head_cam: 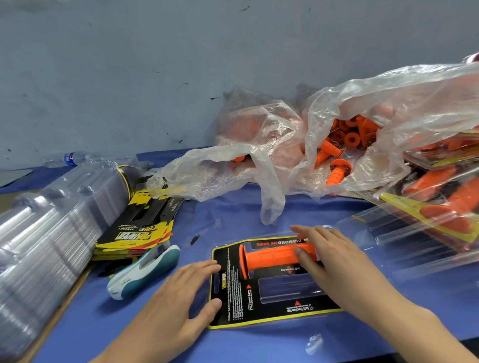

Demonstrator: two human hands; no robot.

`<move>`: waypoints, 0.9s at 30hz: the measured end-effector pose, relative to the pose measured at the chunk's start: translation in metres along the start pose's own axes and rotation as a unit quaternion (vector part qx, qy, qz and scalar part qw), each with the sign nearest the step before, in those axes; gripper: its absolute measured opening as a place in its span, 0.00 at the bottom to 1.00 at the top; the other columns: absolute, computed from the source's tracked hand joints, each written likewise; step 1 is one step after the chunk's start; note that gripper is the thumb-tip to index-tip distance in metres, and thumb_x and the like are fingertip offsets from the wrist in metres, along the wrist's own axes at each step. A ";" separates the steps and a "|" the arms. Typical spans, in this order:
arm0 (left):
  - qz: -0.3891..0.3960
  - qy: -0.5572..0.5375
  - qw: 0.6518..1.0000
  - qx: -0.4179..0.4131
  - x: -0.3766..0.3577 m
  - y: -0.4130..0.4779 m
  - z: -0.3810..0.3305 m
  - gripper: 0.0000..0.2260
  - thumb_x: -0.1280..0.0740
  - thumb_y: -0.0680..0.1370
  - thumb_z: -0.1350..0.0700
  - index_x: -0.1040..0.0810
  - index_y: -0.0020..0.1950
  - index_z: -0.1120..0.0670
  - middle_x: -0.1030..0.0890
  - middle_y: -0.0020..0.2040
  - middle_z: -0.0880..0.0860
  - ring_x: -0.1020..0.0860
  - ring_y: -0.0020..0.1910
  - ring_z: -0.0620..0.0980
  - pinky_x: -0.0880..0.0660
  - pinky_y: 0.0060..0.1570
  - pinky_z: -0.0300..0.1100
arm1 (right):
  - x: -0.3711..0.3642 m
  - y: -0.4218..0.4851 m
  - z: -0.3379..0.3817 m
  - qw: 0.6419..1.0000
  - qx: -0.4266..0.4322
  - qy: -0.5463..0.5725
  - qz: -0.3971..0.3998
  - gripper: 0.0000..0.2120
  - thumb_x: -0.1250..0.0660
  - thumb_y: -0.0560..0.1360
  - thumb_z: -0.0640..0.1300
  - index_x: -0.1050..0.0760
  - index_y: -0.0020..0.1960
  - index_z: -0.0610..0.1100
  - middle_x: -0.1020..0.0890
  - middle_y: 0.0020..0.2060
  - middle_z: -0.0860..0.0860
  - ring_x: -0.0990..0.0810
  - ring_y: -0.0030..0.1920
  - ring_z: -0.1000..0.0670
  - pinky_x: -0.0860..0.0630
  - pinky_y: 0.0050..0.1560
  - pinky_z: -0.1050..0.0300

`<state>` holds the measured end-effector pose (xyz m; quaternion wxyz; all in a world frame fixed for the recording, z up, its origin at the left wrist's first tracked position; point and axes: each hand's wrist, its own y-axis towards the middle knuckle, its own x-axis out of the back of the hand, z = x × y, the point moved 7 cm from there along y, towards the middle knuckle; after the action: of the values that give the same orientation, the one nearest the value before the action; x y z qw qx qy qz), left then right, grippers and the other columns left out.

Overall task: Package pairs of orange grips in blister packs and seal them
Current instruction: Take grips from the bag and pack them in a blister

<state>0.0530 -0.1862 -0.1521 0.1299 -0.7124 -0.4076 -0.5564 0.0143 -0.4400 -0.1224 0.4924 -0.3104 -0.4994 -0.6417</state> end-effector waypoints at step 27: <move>-0.017 0.039 0.999 0.015 -0.004 0.025 0.001 0.22 0.49 0.80 0.37 0.35 0.72 0.41 0.34 0.68 0.33 0.40 0.70 0.32 0.43 0.67 0.30 | 0.027 0.001 -0.044 0.988 -0.061 -0.138 -0.010 0.10 0.34 0.77 0.41 0.23 0.55 0.53 0.37 0.75 0.47 0.49 0.78 0.46 0.51 0.74 0.52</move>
<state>0.0720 -0.2036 -0.1495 0.1472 -0.6808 -0.4227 -0.5798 0.0107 -0.4904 -0.1118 0.3926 -0.4206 -0.5260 -0.6263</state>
